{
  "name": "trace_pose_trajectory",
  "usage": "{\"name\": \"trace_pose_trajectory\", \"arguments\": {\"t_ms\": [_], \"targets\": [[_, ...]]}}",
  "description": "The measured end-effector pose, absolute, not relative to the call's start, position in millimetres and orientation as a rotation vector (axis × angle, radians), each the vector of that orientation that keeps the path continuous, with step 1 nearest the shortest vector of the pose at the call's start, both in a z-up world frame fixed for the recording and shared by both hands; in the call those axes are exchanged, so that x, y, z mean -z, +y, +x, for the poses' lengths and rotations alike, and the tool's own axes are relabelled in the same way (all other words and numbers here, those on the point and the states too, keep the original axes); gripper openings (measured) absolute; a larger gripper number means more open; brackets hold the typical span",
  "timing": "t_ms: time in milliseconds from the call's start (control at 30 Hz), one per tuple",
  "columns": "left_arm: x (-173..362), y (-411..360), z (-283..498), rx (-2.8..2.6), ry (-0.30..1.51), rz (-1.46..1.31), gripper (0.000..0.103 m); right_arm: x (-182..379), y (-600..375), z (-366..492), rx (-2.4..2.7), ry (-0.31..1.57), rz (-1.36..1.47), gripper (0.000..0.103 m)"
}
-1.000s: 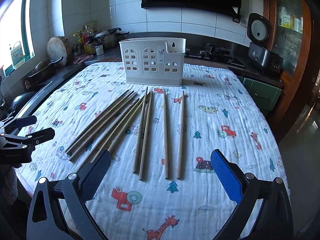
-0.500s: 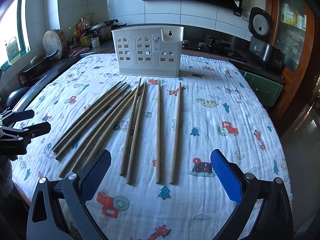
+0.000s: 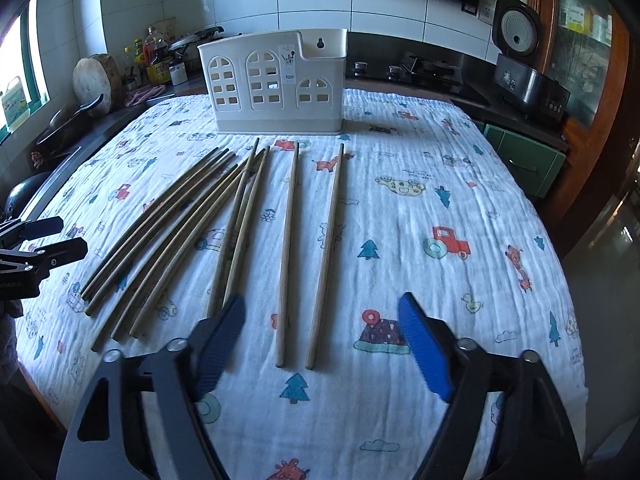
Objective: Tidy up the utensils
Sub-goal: 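Move the left tool toward one wooden chopstick while the right tool approaches another, then close the left tool on a chopstick while the right tool closes on another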
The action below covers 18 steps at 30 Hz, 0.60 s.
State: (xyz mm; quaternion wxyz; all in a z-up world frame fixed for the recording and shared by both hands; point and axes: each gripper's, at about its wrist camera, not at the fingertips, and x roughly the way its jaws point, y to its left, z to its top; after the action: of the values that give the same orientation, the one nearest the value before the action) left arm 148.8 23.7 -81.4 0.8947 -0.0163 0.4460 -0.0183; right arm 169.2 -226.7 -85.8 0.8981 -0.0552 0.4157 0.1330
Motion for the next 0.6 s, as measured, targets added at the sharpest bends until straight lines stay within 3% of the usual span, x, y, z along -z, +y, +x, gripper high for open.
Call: {"name": "trace_pose_trajectory", "arguments": {"t_ms": [233, 400, 600], "targets": [[89.6, 17.1, 150.8, 0.096, 0.950, -0.033, 0.058, 92.5, -234.1, 173.4, -0.273, 0.889, -0.096, 0.053], [96.8, 14.0, 155.5, 0.130, 0.978, -0.044, 0.034, 94.5, -235.8, 175.6, -0.286, 0.898, -0.080, 0.041], [97.4, 9.1, 163.1, 0.153, 0.984, -0.042, 0.022, 96.0, -235.9, 177.7, -0.288, 0.901, -0.076, 0.034]]}}
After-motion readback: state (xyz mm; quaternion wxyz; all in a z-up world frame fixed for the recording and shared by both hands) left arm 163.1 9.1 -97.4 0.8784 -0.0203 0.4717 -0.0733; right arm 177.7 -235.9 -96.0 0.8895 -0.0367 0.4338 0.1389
